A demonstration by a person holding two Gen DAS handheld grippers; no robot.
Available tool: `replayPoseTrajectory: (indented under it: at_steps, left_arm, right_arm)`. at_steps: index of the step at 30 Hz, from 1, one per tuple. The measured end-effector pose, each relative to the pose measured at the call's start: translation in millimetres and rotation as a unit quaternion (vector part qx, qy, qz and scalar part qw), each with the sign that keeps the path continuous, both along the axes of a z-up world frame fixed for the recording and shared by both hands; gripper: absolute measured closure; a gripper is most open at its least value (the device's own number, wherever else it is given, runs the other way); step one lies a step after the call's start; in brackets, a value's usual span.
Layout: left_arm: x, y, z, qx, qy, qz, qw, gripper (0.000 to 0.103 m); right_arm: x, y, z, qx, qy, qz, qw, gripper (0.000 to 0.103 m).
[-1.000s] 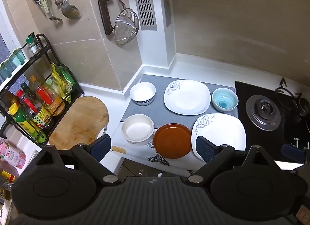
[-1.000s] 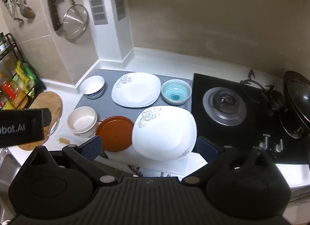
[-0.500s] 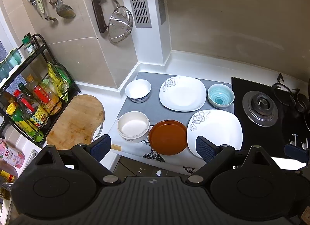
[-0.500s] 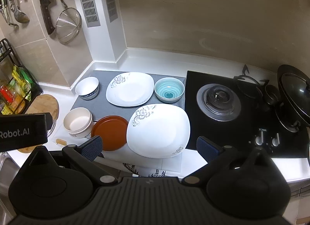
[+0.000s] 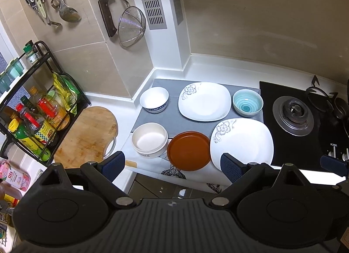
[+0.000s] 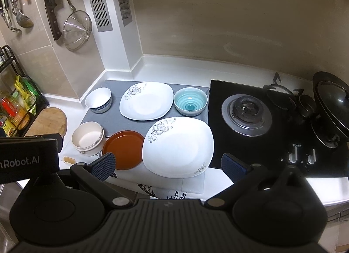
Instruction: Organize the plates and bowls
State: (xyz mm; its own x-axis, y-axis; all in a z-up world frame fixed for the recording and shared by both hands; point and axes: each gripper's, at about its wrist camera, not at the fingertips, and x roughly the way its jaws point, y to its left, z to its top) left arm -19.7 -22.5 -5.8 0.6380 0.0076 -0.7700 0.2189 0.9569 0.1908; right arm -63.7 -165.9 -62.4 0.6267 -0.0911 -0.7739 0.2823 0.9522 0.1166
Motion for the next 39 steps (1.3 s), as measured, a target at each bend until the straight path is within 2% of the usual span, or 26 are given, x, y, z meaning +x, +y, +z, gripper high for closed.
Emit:
replayPoseTrajectory:
  at_steps: [39]
  left_arm:
    - [-1.9, -1.1, -6.1, 0.004, 0.011, -0.004, 0.9999, 0.008]
  right_arm:
    - [-0.9, 2.6, -3.6, 0.002, 0.007, 0.010, 1.000, 0.000]
